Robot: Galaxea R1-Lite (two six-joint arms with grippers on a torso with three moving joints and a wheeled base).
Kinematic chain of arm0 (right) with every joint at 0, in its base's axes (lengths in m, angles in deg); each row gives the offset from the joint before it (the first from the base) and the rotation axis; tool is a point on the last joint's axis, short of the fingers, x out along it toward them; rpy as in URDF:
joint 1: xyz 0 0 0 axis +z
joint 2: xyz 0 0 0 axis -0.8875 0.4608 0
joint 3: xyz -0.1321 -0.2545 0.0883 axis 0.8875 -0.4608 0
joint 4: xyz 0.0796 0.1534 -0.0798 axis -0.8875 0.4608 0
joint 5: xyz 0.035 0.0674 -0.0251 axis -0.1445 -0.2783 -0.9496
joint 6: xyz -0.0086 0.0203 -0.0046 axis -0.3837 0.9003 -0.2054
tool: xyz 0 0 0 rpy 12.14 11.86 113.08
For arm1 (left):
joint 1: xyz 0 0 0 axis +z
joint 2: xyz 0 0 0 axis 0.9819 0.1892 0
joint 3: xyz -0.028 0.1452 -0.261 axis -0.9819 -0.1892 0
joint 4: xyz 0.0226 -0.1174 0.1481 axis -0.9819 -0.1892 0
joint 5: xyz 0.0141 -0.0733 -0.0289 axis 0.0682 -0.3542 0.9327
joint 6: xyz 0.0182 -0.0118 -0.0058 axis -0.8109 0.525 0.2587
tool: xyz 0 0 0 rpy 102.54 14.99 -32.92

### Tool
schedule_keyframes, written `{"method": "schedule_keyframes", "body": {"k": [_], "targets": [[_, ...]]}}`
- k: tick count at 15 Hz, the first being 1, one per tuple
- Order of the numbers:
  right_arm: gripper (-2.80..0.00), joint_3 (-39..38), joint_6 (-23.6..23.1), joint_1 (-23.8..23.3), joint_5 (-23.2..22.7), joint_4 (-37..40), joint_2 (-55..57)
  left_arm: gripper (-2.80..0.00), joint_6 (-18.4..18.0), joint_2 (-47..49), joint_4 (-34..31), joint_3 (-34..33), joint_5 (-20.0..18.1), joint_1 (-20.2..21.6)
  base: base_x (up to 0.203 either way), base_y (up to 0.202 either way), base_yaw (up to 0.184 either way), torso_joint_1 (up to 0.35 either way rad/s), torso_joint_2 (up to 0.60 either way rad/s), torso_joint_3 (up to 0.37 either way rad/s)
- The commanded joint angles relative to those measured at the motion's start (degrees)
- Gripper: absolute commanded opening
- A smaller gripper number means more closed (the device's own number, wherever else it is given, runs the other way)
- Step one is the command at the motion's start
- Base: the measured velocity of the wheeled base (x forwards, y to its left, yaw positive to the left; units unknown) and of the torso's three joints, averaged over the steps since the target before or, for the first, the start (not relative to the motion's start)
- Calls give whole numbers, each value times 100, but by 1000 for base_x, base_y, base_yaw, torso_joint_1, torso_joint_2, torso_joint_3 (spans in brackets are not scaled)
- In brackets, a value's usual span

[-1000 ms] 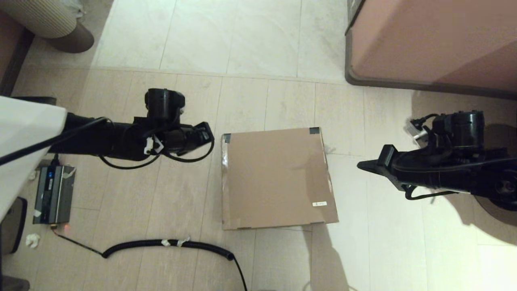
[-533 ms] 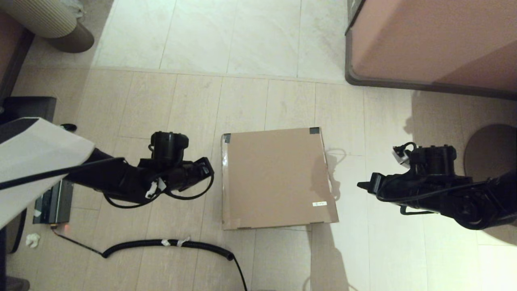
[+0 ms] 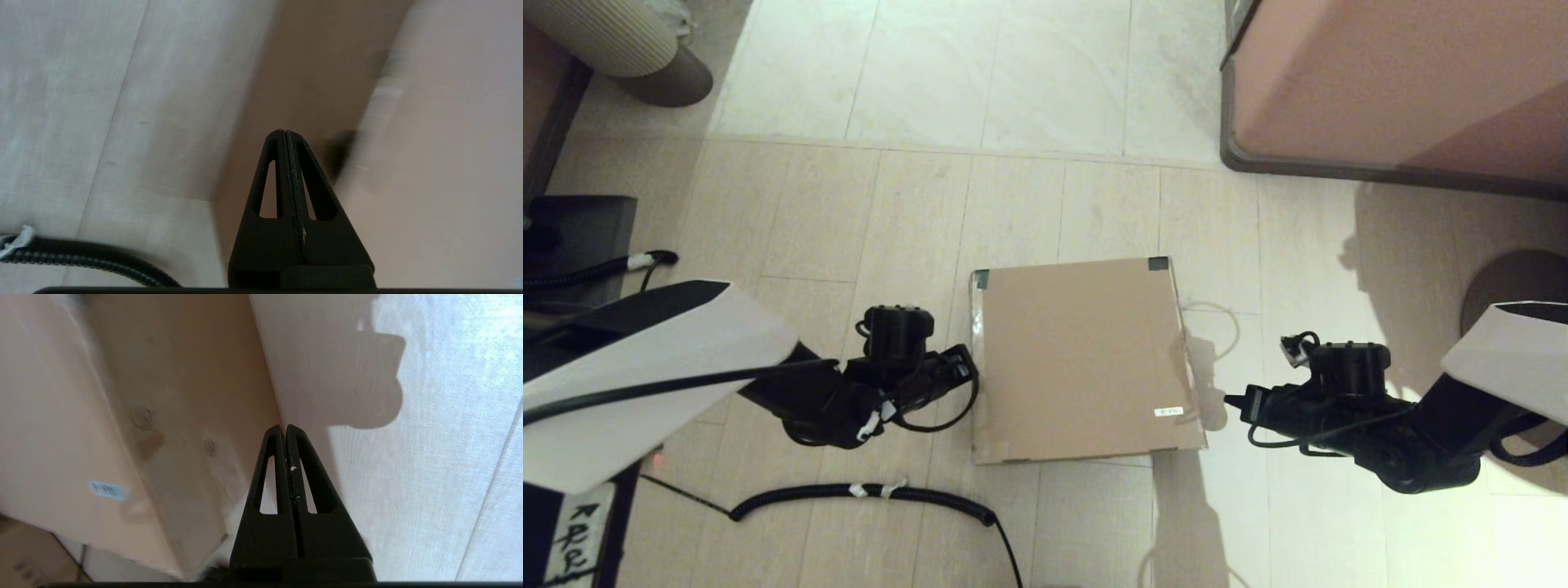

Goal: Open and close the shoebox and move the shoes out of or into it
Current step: Open the shoe box

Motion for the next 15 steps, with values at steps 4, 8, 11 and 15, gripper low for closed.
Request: {"method": "schedule_keyframes", "body": {"k": [4,8,11,15], "targets": [[-280,181,-236,137,-62,-51,476,-280,-1,576,109,293,80,20,0,0,0,0,0,0],[-280,205,-173,387,-81,-51,482,-280,29,739,179,561,86,-105,0,0,0,0,0,0],[-280,146,221,527,-176,-27,252,-280,204,646,170,545,71,-204,0,0,0,0,0,0],[-280,28,1297,525,-1216,272,-439,-280,326,422,168,479,60,-255,0,0,0,0,0,0]]}}
